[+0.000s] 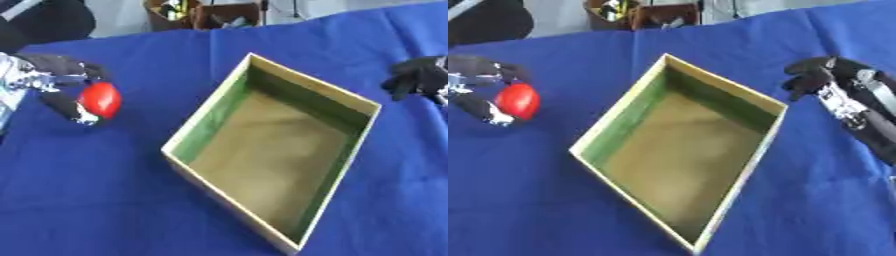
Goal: Pick up objects on the table and place them in the box.
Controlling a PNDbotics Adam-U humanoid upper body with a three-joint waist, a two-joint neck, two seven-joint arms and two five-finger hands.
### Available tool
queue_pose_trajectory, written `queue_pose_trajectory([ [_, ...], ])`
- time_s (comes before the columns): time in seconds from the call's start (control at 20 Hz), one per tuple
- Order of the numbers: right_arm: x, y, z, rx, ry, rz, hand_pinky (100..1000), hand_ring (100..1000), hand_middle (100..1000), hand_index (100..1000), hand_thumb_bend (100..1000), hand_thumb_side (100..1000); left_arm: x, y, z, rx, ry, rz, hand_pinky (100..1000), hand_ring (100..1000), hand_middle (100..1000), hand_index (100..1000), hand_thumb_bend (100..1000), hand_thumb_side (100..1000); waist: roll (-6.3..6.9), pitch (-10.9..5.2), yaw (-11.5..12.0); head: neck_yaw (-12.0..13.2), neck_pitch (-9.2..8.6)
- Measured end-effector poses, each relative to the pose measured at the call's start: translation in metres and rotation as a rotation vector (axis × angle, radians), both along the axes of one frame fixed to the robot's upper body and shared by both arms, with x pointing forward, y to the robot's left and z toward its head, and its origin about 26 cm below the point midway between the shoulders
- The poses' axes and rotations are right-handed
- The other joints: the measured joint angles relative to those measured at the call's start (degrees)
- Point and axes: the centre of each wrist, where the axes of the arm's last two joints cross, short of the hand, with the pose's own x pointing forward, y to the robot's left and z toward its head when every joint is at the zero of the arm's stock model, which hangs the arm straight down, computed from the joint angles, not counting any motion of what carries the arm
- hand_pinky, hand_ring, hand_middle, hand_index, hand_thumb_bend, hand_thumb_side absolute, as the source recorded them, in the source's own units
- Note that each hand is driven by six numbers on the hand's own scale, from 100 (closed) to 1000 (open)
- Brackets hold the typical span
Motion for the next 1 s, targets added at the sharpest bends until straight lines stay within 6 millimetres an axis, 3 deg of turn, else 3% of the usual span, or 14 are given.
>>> queue_pose_trajectory([
  [0.4, 0.000, 0.000, 0.000, -0.001, 0.002, 0.000, 775, 740, 490, 767, 100, 788, 0.002, 0.003, -0.005, -0.004, 0.012, 0.006, 495, 697, 927, 1000, 572, 639, 0.15, 0.39, -0.36, 0.10, -0.45],
  [0.6, 0.000, 0.000, 0.000, -0.002, 0.003, 0.001, 776, 741, 490, 767, 100, 789, 0.003, 0.003, -0.008, -0.013, 0.016, -0.003, 437, 645, 903, 1000, 507, 582, 0.20, 0.56, -0.39, 0.10, -0.48],
  [0.8, 0.000, 0.000, 0.000, -0.001, 0.003, 0.000, 777, 742, 490, 767, 100, 789, 0.004, 0.004, -0.010, -0.026, 0.021, -0.005, 426, 668, 897, 1000, 450, 535, 0.20, 0.57, -0.39, 0.10, -0.48],
  [1.0, 0.000, 0.000, 0.000, -0.001, 0.003, 0.000, 777, 743, 490, 767, 100, 791, 0.005, 0.005, -0.014, -0.058, 0.033, -0.009, 434, 713, 919, 1000, 324, 432, 0.19, 0.57, -0.37, 0.09, -0.48],
])
